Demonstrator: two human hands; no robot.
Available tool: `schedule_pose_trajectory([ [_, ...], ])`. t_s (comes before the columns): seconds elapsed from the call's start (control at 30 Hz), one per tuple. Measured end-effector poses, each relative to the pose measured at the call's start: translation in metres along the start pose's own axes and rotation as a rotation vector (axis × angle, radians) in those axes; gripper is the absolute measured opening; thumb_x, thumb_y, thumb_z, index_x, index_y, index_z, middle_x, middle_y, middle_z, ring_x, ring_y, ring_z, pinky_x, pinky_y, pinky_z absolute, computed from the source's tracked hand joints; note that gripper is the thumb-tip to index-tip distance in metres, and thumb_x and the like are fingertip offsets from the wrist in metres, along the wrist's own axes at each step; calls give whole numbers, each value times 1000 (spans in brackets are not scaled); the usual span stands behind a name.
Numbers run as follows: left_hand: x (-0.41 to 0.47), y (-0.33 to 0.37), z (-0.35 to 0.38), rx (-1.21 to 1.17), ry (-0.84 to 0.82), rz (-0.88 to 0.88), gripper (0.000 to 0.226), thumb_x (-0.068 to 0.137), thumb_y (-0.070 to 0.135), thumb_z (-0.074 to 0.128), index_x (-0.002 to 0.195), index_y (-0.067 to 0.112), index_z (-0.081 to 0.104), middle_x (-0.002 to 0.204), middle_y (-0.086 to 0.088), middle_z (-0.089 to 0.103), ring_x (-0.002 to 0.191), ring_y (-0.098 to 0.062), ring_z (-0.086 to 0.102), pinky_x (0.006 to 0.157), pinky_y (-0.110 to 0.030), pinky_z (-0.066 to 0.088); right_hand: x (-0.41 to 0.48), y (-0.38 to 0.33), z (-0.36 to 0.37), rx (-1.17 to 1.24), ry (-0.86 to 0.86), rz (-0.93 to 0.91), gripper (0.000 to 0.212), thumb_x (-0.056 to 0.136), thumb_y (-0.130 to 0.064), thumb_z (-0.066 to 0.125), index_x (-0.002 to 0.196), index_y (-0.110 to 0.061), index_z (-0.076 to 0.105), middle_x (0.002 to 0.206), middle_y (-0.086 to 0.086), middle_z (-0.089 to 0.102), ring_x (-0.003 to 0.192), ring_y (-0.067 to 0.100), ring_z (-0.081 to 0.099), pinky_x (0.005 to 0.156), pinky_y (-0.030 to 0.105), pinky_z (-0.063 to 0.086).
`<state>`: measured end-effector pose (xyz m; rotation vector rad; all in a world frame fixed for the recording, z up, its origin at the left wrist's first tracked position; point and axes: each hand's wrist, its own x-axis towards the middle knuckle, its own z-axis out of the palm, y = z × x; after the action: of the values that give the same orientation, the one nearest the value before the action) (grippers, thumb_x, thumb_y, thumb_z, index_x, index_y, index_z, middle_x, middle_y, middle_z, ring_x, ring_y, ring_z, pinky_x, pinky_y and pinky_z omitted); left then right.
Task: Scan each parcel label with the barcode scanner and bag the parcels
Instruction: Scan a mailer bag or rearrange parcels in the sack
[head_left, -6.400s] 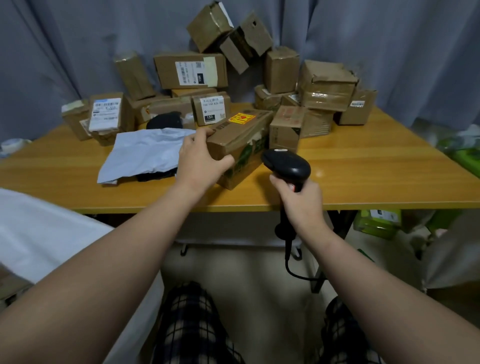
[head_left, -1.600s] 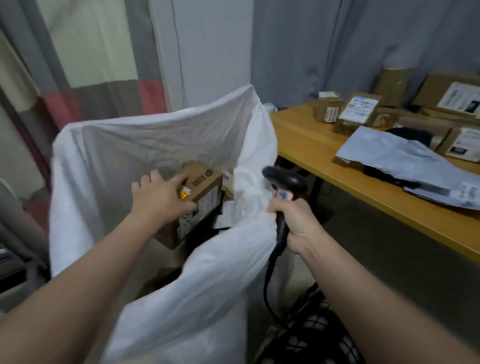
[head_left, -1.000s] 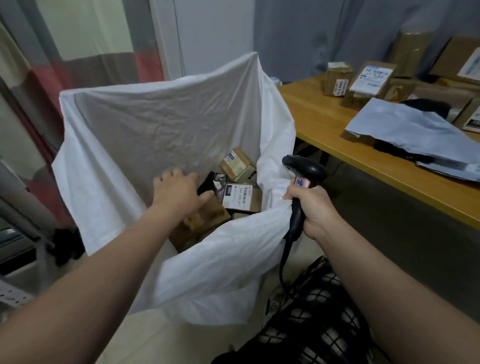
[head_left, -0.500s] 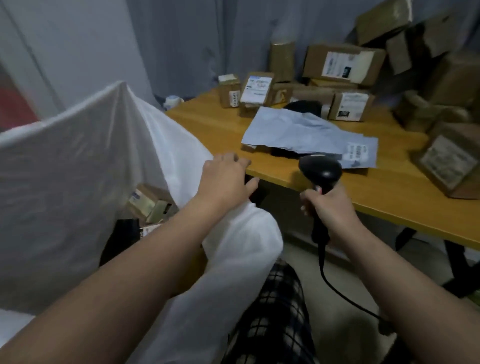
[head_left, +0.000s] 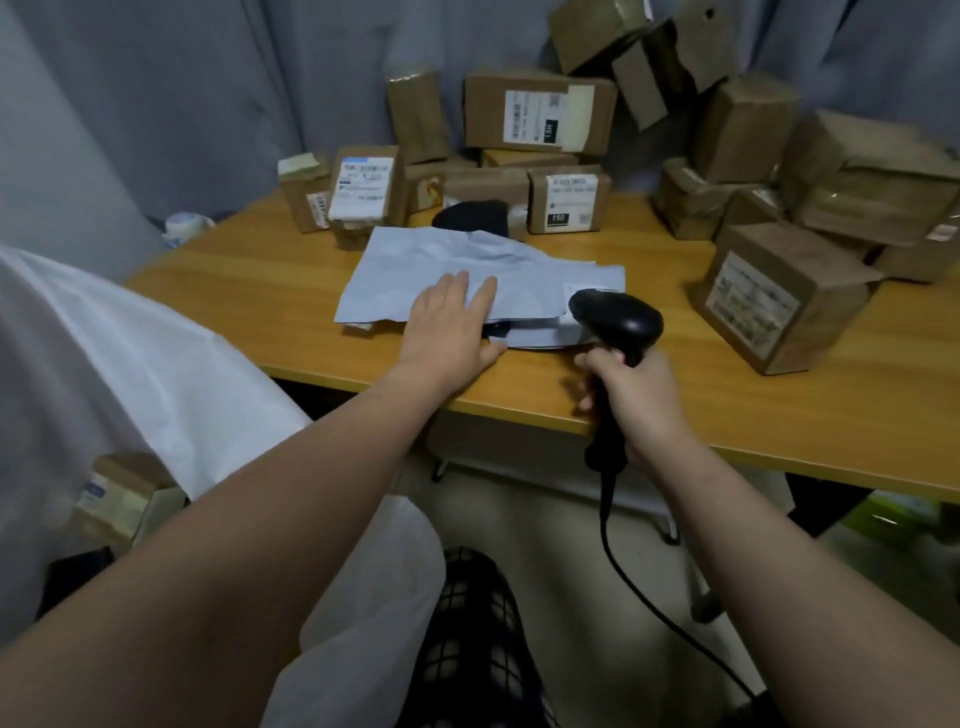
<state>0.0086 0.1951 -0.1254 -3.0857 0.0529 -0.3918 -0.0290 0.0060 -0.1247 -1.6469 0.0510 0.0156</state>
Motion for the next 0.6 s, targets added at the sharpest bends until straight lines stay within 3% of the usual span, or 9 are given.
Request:
schedule_pose_trajectory([
  [0.17, 22, 6, 3, 77, 27, 25, 66, 93, 60, 44, 146, 24, 31, 133, -12, 47, 122, -30, 44, 99, -42, 35, 5, 7, 0, 26, 12, 17, 4, 87, -7, 61, 87, -4, 59, 54, 0, 54, 42, 11, 51, 54, 29, 49],
  [0.33, 24, 6, -4, 94, -27, 42, 56, 97, 55, 39, 145, 26, 39, 130, -11, 49, 121, -30, 44, 96, -41, 39, 3, 12, 1, 24, 0, -31, 5, 85, -6, 61, 85, -5, 56, 55, 2, 54, 41, 11, 51, 49, 24, 48],
  [0.5, 15, 13, -4, 246, 35, 177, 28, 101, 31, 40, 122, 19, 56, 114, -9, 57, 103, -28, 56, 81, -36, 45, -1, 13, -1, -4, -26, -66, 12, 85, -4, 61, 80, -8, 51, 55, 4, 52, 41, 13, 50, 52, 27, 48],
  [0.6, 11, 19, 1, 220, 47, 193, 23, 100, 22, 42, 122, 17, 45, 115, -10, 57, 101, -27, 57, 76, -35, 45, -3, 12, -3, -28, -23, -85, 20, 84, -4, 62, 75, -11, 45, 58, 6, 51, 39, 12, 49, 48, 22, 45],
])
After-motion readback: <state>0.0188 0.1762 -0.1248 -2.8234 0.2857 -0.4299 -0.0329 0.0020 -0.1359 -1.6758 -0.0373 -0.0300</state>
